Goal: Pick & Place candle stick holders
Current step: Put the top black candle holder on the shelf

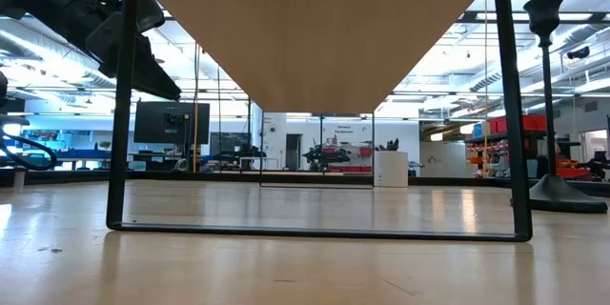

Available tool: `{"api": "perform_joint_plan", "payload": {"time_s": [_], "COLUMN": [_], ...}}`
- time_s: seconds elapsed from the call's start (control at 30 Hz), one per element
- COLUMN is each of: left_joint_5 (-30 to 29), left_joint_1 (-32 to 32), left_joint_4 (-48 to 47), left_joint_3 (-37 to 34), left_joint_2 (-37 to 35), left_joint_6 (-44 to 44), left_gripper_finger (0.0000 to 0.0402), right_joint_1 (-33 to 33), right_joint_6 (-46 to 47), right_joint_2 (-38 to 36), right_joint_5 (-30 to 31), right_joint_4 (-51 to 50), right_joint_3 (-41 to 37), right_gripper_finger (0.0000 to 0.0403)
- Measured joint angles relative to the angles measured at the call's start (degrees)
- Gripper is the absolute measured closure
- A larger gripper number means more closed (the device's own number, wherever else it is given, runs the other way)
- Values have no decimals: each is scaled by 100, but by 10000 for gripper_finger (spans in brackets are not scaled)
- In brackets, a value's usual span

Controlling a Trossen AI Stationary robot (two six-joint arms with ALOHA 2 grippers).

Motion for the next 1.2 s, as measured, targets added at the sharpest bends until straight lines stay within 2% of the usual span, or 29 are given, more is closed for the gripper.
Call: {"api": "perform_joint_plan", "payload": {"time_s": [0.33, 0.67, 0.97, 1.2], "left_joint_5": [0, 0, 0, 0], "left_joint_1": [0, -1, -2, -1], "left_joint_4": [0, 2, 2, 2], "left_joint_3": [0, 0, 0, 0], "left_joint_2": [0, 0, 0, 0], "left_joint_6": [0, -17, -107, -141], "left_gripper_finger": [204, 204, 204, 204], "right_joint_1": [524, 1264, 1831, 2362], "right_joint_6": [-48, 366, 1079, 1680], "right_joint_2": [-1215, -2117, -2687, -2953], "right_joint_5": [-28, -1171, -1204, -585], "right_joint_4": [-1753, -3383, -4206, -4744], "right_joint_3": [0, 0, 0, 0], "right_gripper_finger": [115, 119, 119, 120]}}
